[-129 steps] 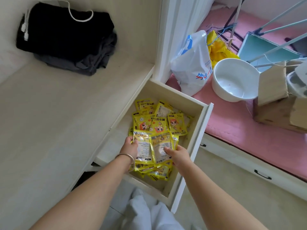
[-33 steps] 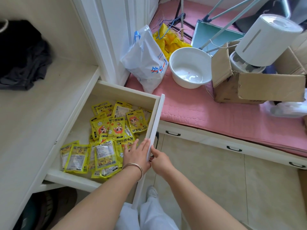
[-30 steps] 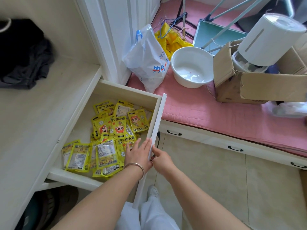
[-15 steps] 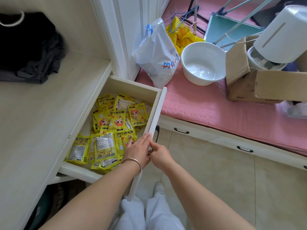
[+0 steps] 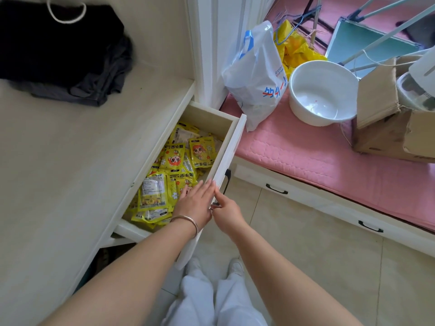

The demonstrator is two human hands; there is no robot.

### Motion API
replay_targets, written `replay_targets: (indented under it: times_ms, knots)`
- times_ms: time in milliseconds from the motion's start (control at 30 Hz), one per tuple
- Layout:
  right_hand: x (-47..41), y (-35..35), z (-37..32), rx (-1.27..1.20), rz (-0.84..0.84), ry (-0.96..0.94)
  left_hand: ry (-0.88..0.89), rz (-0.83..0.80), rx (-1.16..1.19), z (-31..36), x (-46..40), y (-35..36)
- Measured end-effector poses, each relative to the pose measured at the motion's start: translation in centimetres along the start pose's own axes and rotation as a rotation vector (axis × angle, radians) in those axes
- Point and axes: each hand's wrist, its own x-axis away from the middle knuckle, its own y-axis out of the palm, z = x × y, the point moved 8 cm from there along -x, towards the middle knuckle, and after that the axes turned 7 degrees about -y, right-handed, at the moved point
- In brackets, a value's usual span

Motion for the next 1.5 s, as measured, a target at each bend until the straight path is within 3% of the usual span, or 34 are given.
replay_targets:
  times_ms: [367, 633, 900, 1167, 1300, 1500]
  knots:
    - [-1.9, 4.9, -3.6, 0.043, -0.137, -0.031, -0.079, 0.123, -0.226, -5.6, 0.5, -1.5]
    - [-2.4, 7.4, -5.9, -0.009, -0.163, -0.021, 0.053, 0.265, -0.547, -7.2, 2.4, 0.1]
    - [-3.4, 9.5, -7.2, -0.045, -0.219, -0.01, 0.104, 0.295, -0.819, -9.0, 2.3, 1.2]
    - [-5.2, 12.5, -8.1, -0.065, -0.24, -0.02, 0.103, 0.002, -1.174, -11.3, 2.0, 3.6]
    - [-5.0, 14.3, -8.8, -0.135, -0.273, -0.051, -0.008, -0.104, -1.114, -12.5, 1.8, 4.0]
    - [-5.2, 14.4, -9.2, -0.302, -0.186, -0.026, 0.027, -0.163, -1.09, -13.1, 1.5, 5.0]
